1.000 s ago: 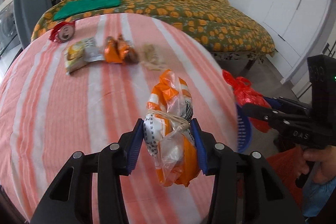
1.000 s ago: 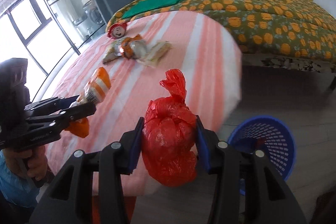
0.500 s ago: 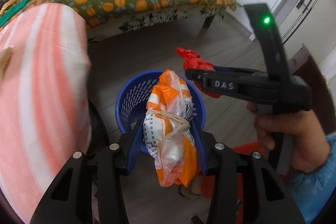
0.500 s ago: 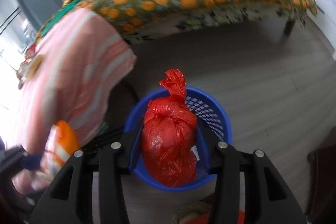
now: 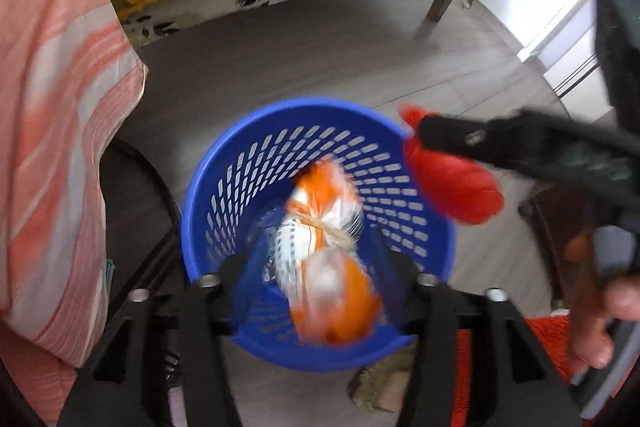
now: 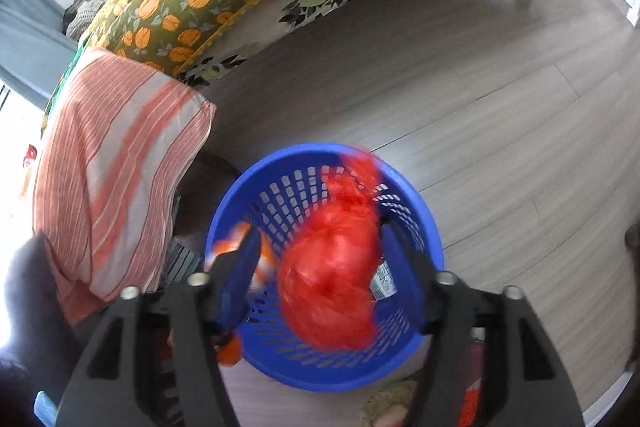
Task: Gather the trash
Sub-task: 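Carry bundle and red bag over the blue wastebasket and open both grippers, then move both grippers back over the table, then grasp the orange crushed can and wrapper with the left gripper while the right gripper grasps the cream snack bar, then lift can and snack bar and carry both over the blue wastebasket, then open both grippers to drop can and snack bar into the wastebasket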
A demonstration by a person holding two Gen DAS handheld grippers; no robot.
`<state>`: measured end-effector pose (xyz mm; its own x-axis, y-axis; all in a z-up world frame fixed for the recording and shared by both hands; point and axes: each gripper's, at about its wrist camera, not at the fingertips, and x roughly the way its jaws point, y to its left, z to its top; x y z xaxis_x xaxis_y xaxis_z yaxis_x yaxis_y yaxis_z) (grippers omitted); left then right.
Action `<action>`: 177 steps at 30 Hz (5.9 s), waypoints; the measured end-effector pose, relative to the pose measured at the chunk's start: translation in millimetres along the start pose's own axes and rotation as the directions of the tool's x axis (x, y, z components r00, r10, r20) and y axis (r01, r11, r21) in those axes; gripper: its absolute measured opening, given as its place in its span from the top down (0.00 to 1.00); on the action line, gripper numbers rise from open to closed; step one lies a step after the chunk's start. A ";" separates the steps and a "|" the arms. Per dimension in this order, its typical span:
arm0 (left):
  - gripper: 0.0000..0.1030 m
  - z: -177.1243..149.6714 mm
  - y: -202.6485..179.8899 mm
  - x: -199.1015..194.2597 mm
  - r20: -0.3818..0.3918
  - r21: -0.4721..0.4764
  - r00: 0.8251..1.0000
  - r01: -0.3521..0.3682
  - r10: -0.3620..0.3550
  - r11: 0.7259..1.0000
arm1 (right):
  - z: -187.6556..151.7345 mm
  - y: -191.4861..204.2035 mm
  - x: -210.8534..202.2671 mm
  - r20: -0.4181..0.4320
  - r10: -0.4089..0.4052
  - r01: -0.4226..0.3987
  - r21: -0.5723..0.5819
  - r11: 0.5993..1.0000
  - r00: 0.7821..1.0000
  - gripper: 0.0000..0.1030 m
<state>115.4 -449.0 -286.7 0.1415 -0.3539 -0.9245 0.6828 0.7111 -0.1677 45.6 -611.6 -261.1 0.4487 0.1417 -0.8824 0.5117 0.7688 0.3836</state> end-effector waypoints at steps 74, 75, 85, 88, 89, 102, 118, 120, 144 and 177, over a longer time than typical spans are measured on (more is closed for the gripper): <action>0.43 -2.8 291.1 -237.8 0.310 -0.283 0.907 -0.198 0.285 0.938 | -169.9 313.0 -67.7 0.179 0.196 -0.025 -0.674 0.738 0.964 0.30; 0.43 -7.2 289.4 -243.9 0.323 -0.284 0.903 -0.193 0.283 0.939 | -171.2 312.0 -69.3 0.181 0.196 -0.023 -0.673 0.739 0.964 0.30; 0.42 -121.3 288.6 -301.8 0.323 -0.273 0.890 -0.238 0.322 0.932 | -151.5 314.1 -66.0 0.172 0.185 -0.030 -0.649 0.760 0.968 0.30; 0.41 -145.4 296.1 -300.4 0.301 -0.292 0.893 -0.248 0.335 0.924 | -144.0 320.9 -61.7 0.160 0.185 -0.038 -0.649 0.759 0.970 0.30; 0.41 -150.9 298.1 -299.9 0.302 -0.298 0.893 -0.243 0.333 0.923 | -140.5 323.7 -59.4 0.154 0.183 -0.040 -0.650 0.759 0.971 0.30; 0.22 -166.3 313.0 -287.2 0.304 -0.366 0.899 -0.196 0.316 0.910 | -47.8 373.6 -31.6 0.086 0.137 -0.068 -0.548 0.834 0.987 0.25; 0.25 -161.1 319.7 -283.0 0.287 -0.392 0.903 -0.193 0.319 0.899 | -12.7 414.2 11.1 -0.009 0.023 -0.024 -0.540 0.841 1.000 0.82; 0.32 -160.9 318.5 -281.9 0.284 -0.387 0.903 -0.200 0.323 0.900 | -20.8 413.6 2.1 -0.002 0.042 -0.036 -0.565 0.824 0.999 0.82; 0.44 -153.3 276.8 -298.5 0.332 -0.319 0.867 -0.266 0.371 0.909 | -113.2 382.6 -61.3 -0.027 0.208 -0.171 -0.675 0.718 0.978 0.82; 0.43 -42.4 -17.2 -97.8 0.136 0.078 0.987 0.074 -0.084 0.994 | -11.9 45.3 -37.5 0.071 -0.034 0.049 -0.233 0.971 0.997 0.82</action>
<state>59.4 -400.9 -207.9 0.1798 -0.4921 -0.8518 0.7454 0.6331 -0.2084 43.3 -574.7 -213.9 0.4820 0.0713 -0.8733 0.3484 0.8989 0.2657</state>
